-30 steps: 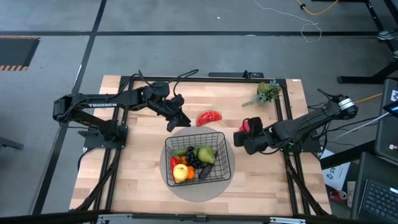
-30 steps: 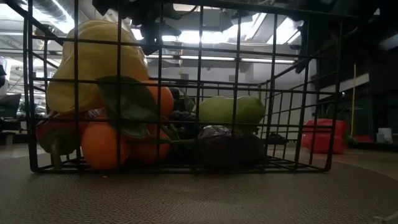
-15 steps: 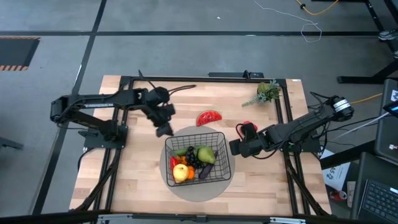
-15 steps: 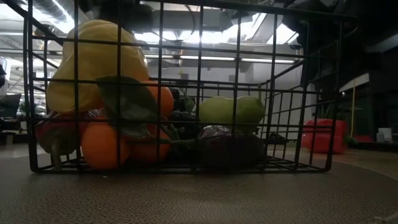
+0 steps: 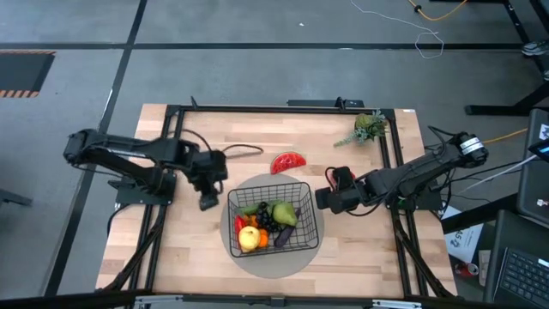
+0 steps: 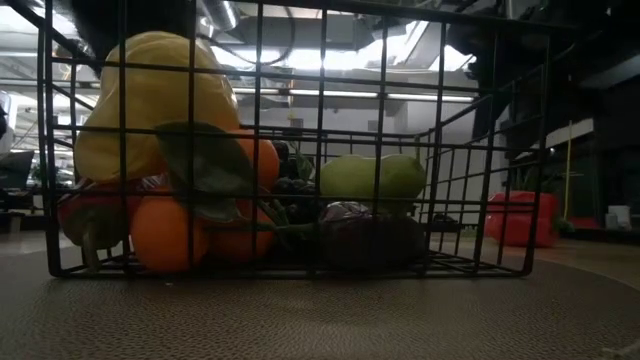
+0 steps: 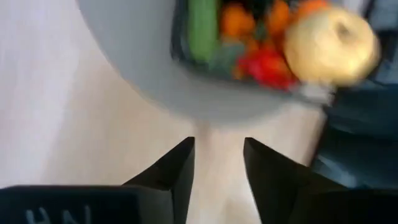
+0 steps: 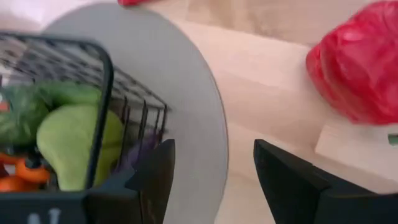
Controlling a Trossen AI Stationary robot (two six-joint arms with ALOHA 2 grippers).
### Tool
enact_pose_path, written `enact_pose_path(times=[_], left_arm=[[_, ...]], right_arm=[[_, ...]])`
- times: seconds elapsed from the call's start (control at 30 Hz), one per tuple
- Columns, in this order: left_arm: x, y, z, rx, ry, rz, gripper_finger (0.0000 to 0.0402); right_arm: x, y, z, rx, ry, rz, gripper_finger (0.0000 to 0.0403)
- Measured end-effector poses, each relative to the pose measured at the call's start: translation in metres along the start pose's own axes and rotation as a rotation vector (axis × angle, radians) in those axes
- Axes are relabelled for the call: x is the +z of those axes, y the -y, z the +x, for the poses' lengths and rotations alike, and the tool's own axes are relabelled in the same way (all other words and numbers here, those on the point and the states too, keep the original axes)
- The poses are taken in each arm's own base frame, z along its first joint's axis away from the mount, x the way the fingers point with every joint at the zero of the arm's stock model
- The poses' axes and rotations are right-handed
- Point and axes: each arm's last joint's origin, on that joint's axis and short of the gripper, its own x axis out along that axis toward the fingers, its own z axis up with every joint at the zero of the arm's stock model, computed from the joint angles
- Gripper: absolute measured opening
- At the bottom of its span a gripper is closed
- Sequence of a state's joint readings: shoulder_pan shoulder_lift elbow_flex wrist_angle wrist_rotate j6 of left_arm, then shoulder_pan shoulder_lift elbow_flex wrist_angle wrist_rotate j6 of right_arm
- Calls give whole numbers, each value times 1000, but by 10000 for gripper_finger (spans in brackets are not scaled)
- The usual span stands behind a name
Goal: Build produce basket
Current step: Adjust the black wire basket, then put the red bell pepper into the black wire basket
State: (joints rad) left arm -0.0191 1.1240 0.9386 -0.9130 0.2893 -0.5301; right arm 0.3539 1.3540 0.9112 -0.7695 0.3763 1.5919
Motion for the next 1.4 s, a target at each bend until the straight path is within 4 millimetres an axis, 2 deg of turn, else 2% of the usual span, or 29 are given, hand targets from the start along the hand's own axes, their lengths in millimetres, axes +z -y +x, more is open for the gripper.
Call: enact_pose_path(times=[0.1, 0.3, 0.43, 0.57, 1.07, 1.23, 1.4], left_arm=[[0, 7, 13, 74, 14, 16, 133], [3, 18, 43, 65, -66, 44, 133], [10, 23, 56, 38, -52, 79, 133], [19, 21, 61, 19, -13, 133, 132], [50, -23, 45, 153, 137, 71, 132], [51, -35, 35, 182, 144, 17, 133], [49, -39, 27, 181, 150, -21, 133]], right_arm=[[7, 1, 3, -15, 16, 26, 220], [18, 4, 7, -53, 9, 55, 220], [19, 4, 7, -52, -6, 64, 220], [20, 0, 6, -16, -1, 78, 220], [21, -1, 5, -1, 2, 87, 220], [24, 16, -4, -128, 13, 81, 220], [26, 35, -15, -266, 1, 113, 220]])
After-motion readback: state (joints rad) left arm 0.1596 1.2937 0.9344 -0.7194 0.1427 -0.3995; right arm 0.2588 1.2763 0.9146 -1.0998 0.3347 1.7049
